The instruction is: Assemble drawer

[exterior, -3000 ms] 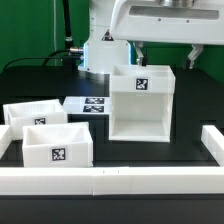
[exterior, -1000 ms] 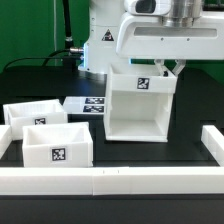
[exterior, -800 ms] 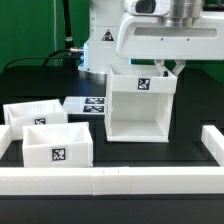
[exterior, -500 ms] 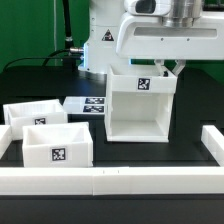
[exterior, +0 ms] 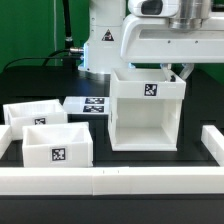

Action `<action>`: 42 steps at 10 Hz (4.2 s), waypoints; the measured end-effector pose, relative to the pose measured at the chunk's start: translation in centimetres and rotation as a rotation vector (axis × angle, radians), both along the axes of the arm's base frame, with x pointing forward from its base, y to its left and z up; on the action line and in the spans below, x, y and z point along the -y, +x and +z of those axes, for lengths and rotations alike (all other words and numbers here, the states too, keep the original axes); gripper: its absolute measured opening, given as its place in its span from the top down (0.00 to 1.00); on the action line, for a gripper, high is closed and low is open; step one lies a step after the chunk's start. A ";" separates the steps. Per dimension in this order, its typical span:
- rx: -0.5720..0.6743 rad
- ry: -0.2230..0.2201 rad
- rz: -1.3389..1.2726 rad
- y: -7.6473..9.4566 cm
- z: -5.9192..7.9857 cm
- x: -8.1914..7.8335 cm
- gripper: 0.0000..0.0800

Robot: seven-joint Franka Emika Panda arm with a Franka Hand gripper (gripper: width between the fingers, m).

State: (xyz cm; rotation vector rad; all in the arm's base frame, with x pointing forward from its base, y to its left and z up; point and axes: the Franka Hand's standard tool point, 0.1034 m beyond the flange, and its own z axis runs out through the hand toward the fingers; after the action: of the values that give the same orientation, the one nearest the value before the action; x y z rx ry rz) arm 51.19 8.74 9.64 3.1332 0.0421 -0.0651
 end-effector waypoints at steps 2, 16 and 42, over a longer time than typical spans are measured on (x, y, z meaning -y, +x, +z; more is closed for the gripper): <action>0.028 0.014 -0.007 3.6 0.0 -0.5 0.96; 0.075 0.102 -0.531 8.2 0.4 0.0 0.96; -0.034 0.224 -1.532 13.6 0.4 -0.6 0.86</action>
Offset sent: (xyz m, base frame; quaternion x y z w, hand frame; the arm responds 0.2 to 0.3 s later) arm 0.0442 0.0094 -0.0072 0.0293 0.0032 0.0287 0.9992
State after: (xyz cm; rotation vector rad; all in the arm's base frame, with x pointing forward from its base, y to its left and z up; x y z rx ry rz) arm 64.80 9.30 10.02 2.4545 -2.3039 -0.1067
